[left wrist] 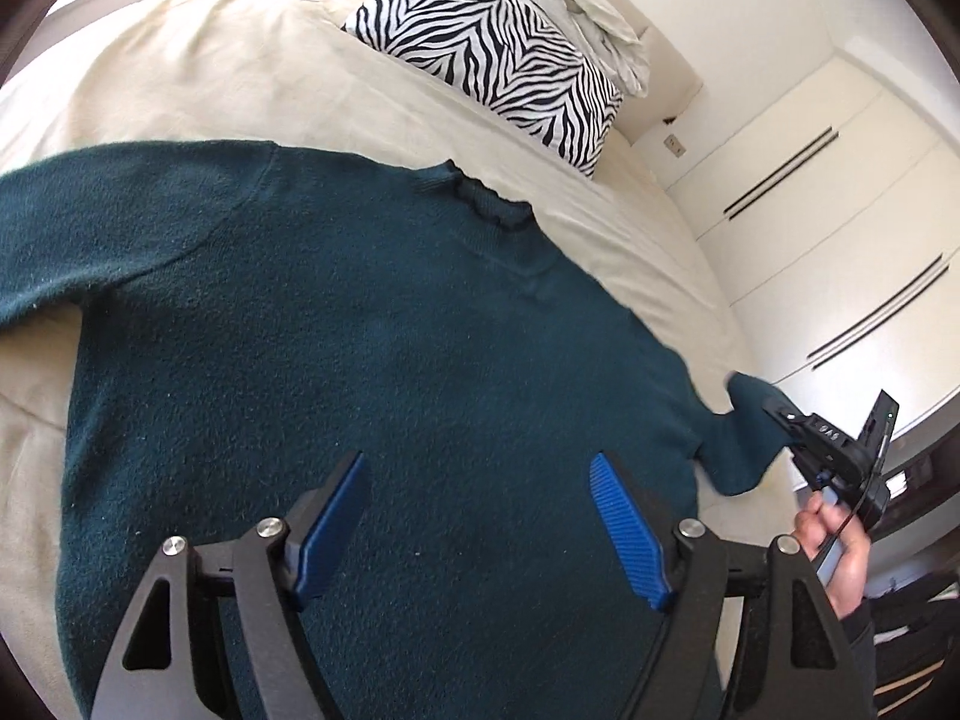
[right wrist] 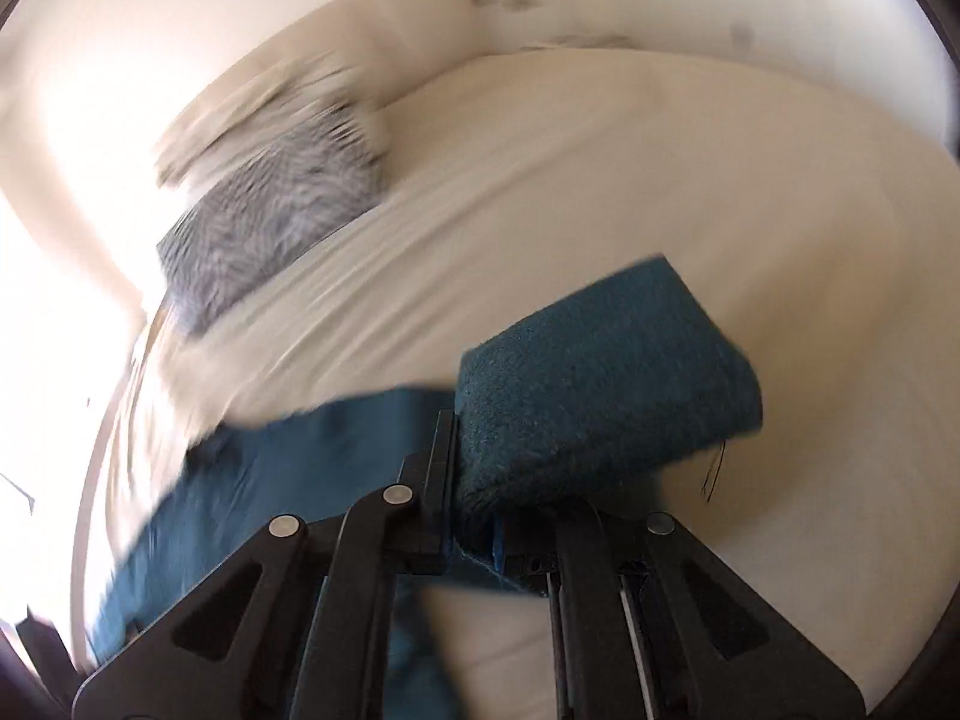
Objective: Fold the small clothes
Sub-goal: 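Grasp the sweater sleeve cuff with the right gripper and fold it across the body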
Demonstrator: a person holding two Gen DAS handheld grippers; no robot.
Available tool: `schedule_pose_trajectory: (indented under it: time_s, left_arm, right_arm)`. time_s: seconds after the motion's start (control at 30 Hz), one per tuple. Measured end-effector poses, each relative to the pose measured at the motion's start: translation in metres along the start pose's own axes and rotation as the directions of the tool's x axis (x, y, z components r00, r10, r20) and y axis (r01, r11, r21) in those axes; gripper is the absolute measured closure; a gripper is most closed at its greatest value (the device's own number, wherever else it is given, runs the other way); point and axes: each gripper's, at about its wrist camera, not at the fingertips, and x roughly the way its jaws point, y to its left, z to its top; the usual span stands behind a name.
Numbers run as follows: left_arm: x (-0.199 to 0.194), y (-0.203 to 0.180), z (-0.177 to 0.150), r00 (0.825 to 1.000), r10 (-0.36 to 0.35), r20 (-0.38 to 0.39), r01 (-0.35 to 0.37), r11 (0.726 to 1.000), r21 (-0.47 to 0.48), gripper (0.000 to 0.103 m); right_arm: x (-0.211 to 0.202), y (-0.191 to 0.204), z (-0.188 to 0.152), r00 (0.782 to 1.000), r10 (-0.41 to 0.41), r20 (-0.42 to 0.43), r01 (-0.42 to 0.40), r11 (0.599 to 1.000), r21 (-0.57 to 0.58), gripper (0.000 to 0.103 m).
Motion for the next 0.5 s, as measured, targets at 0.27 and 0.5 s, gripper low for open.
schedule_pose_trajectory:
  time_s: [0.27, 0.5]
  left_arm:
    - [-0.005, 0.026, 0.006, 0.997, -0.072, -0.014, 0.071, 0.995, -0.076, 0.026]
    - [0.006, 0.045, 0.001, 0.990, -0.134, -0.040, 0.126, 0.978, -0.164, 0.021]
  right_arm:
    - [0.084, 0.210, -0.128, 0.976, -0.037, -0.216, -0.076, 0.867, -0.493, 0.092]
    - [0.061, 0.249, -0.194, 0.991, -0.073, -0.113, -0.026, 0.718, -0.695, 0.038]
